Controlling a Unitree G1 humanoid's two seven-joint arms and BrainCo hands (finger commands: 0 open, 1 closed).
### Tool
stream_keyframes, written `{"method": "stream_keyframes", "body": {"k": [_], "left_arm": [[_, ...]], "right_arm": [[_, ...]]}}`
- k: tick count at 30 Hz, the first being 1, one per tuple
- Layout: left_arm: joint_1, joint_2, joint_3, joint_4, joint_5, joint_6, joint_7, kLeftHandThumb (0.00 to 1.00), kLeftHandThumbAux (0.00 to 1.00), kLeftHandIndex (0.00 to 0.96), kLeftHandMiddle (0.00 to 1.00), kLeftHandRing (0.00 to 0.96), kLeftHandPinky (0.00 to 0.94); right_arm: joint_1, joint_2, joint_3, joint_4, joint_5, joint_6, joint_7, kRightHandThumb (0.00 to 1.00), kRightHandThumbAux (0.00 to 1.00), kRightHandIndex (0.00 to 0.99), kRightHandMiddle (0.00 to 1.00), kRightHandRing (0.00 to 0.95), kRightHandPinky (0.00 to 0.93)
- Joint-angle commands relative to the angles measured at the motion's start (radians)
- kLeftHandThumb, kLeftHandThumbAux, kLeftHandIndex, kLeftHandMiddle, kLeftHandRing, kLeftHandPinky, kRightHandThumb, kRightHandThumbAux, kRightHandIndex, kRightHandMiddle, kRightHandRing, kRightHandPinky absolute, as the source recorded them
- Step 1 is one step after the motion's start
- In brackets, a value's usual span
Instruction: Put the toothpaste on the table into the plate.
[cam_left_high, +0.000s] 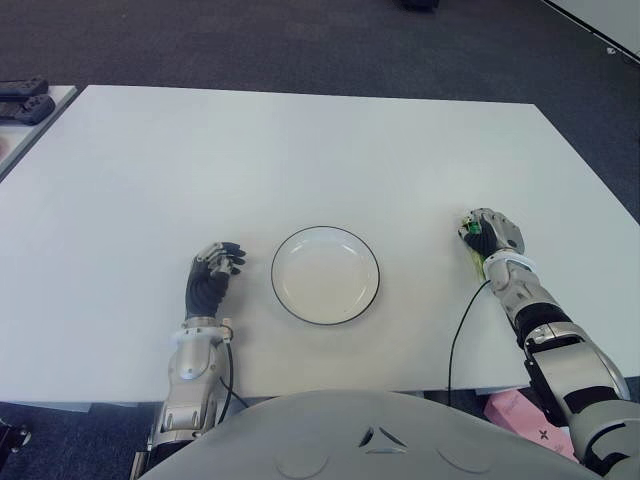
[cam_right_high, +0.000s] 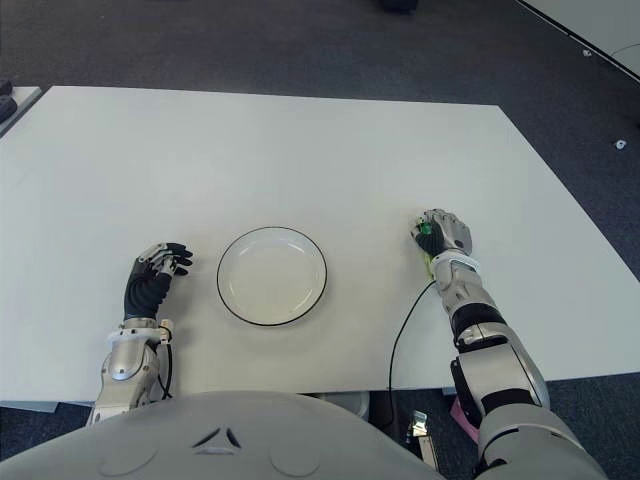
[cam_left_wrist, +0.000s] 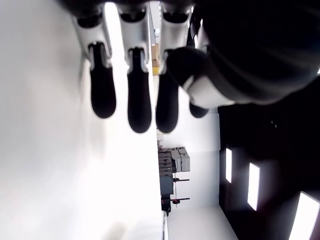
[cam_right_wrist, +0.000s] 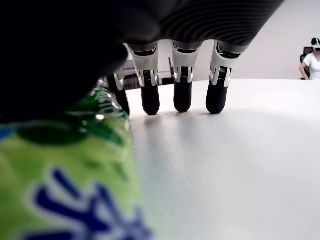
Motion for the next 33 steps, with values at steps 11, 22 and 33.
{"method": "stream_keyframes", "body": {"k": [11, 22, 33], "left_arm": [[0.005, -0.006, 0.011, 0.023, -0.005, 0.030, 0.002, 0.836, 0.680, 0.417, 0.466, 0.497, 0.493], [0.001, -0.005, 0.016, 0.023, 0.004, 0.035, 0.005, 0.836, 0.679, 0.419, 0.464, 0.496, 0.494], [-0.009, -0.002, 0.021, 0.021, 0.003, 0.046, -0.004, 0.836, 0.680, 0.416, 0.465, 0.496, 0.493]], "right_arm": [[0.104, 0.057, 0.056, 0.082, 0.027, -0.048, 0.070, 0.846, 0.679, 0.481, 0.416, 0.431, 0.451], [0.095, 0.047, 0.088, 0.064, 0.021, -0.036, 0.074, 0.979, 0.665, 0.467, 0.454, 0.453, 0.428], [0.116, 0.023, 0.093, -0.026, 0.037, -0.054, 0.079, 0.999, 0.664, 0.436, 0.494, 0.485, 0.417]]}}
